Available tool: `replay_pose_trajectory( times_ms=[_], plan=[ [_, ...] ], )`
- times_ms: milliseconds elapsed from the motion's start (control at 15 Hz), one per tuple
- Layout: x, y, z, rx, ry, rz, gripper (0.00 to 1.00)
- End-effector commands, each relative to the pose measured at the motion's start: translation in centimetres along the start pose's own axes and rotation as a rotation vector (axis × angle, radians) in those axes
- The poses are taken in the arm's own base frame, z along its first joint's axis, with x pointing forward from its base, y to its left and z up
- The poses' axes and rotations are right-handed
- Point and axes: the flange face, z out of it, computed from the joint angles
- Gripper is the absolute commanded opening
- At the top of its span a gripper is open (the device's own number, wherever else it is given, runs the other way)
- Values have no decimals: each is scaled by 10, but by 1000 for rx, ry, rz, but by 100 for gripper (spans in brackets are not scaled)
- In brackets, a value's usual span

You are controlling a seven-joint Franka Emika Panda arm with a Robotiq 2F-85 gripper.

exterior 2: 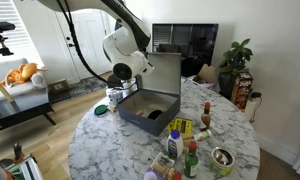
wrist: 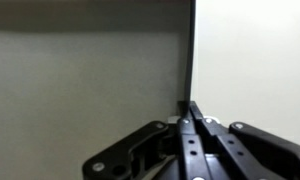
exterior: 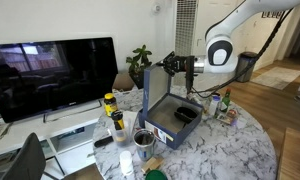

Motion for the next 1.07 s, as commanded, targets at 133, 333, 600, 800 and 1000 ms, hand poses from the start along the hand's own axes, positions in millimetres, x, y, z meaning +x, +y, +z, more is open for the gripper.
replay_pose_trajectory(
  times_ms=[133, 333, 600, 800, 1000],
  plan=[
    [7, 4, -12, -57, 32, -4, 1],
    [5, 3, -17, -69, 37, -5, 1],
    [7, 3, -21, -91, 51, -5, 1],
    [4, 1, -21, -97, 50, -6, 1],
    [-1, 3, -23, -110, 43, -7, 1]
  ],
)
